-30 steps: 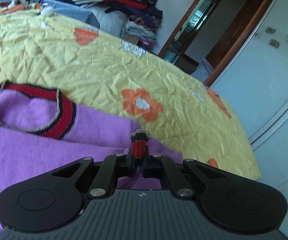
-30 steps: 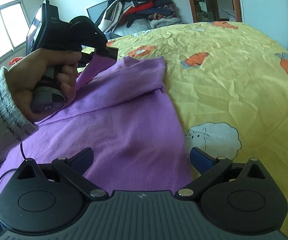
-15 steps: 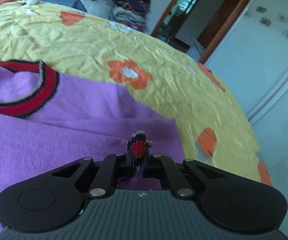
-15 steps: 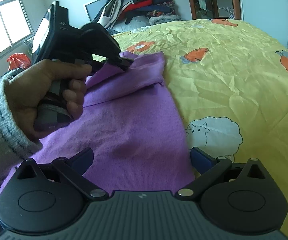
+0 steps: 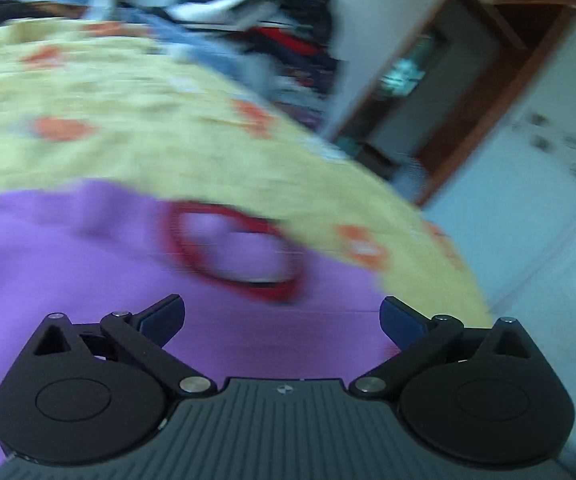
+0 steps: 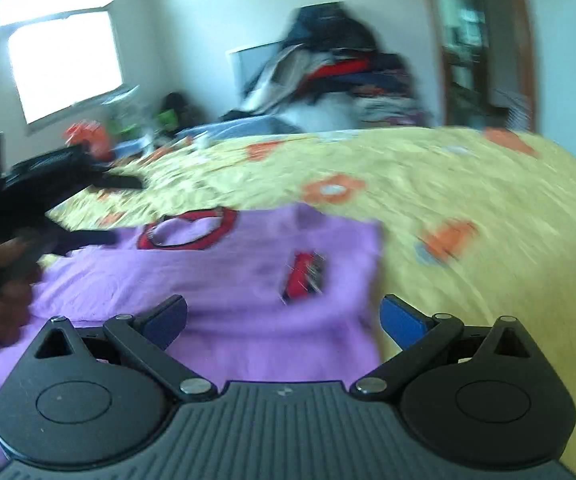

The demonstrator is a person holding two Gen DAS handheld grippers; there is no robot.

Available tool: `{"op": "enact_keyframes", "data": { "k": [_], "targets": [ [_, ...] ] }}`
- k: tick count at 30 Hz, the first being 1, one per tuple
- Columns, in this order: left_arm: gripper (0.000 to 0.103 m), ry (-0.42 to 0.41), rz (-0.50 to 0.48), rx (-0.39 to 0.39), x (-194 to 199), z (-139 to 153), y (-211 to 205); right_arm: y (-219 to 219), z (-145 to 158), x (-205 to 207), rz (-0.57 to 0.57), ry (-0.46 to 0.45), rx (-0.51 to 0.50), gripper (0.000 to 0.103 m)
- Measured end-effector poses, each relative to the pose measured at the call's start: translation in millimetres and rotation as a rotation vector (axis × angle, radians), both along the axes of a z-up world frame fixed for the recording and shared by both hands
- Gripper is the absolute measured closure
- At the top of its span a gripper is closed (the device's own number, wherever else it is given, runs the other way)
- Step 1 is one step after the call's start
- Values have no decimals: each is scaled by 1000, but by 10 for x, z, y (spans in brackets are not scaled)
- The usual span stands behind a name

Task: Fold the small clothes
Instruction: 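Open the left gripper and release the sleeve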

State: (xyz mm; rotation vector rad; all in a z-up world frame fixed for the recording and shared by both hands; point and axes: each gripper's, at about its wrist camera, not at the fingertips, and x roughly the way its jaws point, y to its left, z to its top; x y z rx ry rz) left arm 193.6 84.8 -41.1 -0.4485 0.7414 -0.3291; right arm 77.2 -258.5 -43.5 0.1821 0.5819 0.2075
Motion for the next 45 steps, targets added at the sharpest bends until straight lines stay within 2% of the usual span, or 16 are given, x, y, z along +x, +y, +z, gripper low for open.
{"op": "enact_keyframes", "data": {
  "k": [1,3,5,7,10,12,15,19,23,25,28,30,34,37,40,45],
  "targets": [
    [1,13,29,17,-18,-64,178,51,-40,187,35,17,19,1],
    [1,26,86,42,-43,-185,467,181,-122,528,82,53,7,17],
    [2,30,113,68,-33,-294,664,336,-206,802,102,97,-41,45],
    [2,30,131,106,-2,-408,756,465,-309,967,137,129,-56,55],
    [1,-23,106,186,36,-446,810,637,-436,1052,126,121,-222,64],
    [2,-47,101,264,36,-454,768,530,-444,1111,98,130,-219,64],
    [3,-50,89,275,-28,-405,776,405,-423,1161,72,144,-204,64],
    [2,-76,70,180,-362,-280,827,519,-286,847,120,100,-207,61],
    [3,-65,21,275,-453,-430,722,658,-420,777,175,116,-264,63],
    [4,-87,-8,350,-488,-458,671,548,-480,765,155,84,-260,50],
    [3,-61,21,350,-546,-401,678,339,-423,782,113,123,-205,47],
    [3,-63,22,311,-650,-364,690,341,-341,640,121,112,-185,46],
    [2,-35,-10,334,-933,-445,581,493,-361,328,206,129,-130,47],
    [1,-65,-31,476,-1216,-493,473,581,-498,15,220,101,-253,46],
    [0,-71,-42,524,-1515,-541,542,339,-508,-300,203,118,-223,45],
    [0,-76,-14,514,-1976,-570,748,-9,-543,-981,187,104,-243,35]
  ]
}}
